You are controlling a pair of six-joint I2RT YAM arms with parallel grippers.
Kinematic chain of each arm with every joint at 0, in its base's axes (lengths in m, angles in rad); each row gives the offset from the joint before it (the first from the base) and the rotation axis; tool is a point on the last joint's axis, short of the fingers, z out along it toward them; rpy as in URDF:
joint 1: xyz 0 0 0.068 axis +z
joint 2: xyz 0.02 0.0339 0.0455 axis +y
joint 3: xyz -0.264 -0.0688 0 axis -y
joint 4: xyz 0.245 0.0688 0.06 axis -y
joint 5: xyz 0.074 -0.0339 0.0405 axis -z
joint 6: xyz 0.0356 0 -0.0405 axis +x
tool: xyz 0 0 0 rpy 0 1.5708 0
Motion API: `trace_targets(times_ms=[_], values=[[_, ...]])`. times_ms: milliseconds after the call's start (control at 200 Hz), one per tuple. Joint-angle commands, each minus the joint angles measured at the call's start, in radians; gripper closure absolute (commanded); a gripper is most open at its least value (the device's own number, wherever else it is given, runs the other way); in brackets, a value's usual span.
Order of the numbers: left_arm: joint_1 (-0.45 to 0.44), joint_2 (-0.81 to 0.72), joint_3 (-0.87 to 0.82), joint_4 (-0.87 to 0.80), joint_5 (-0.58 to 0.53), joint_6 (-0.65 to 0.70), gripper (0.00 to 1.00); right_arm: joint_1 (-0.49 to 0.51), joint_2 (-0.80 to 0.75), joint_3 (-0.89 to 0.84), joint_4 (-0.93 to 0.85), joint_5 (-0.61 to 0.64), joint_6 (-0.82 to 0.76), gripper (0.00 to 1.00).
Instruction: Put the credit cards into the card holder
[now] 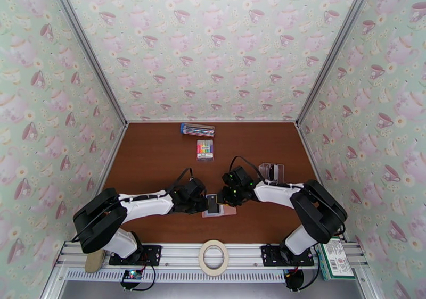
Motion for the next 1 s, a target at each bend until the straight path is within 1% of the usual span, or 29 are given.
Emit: trace_targets(times_ms=[0,65,280,476,546,626,751,997], values=[[0.004,0.015,0.004,-0.026,-0.017,0.005,0.73,0.004,-0.036,0.029,-0.058,0.040,0.006,0.72],[0.003,0.013,0.005,-0.026,-0.018,0.004,0.73,0.004,-0.033,0.034,-0.056,0.034,0.005,0.72],[0.004,-0.014,0.008,-0.034,-0.024,0.009,0.73,0.007,-0.017,0.047,-0.047,0.017,0.013,0.76],[0.004,-0.016,0.009,-0.029,-0.024,0.011,0.72,0.007,0.002,0.048,-0.049,0.035,0.013,0.80],[0.003,-0.010,0.010,-0.027,-0.022,0.011,0.72,0.007,0.009,0.046,-0.057,0.054,0.015,0.80],[0.004,-0.008,0.007,-0.023,-0.021,0.011,0.72,0.008,0.025,0.048,-0.059,0.055,0.016,0.76],[0.004,-0.005,0.009,-0.022,-0.020,0.012,0.72,0.016,0.045,0.056,-0.055,0.051,0.015,0.75],[0.002,-0.003,0.004,-0.016,-0.020,0.010,0.72,0.048,0.077,0.080,-0.054,0.063,0.018,0.82]])
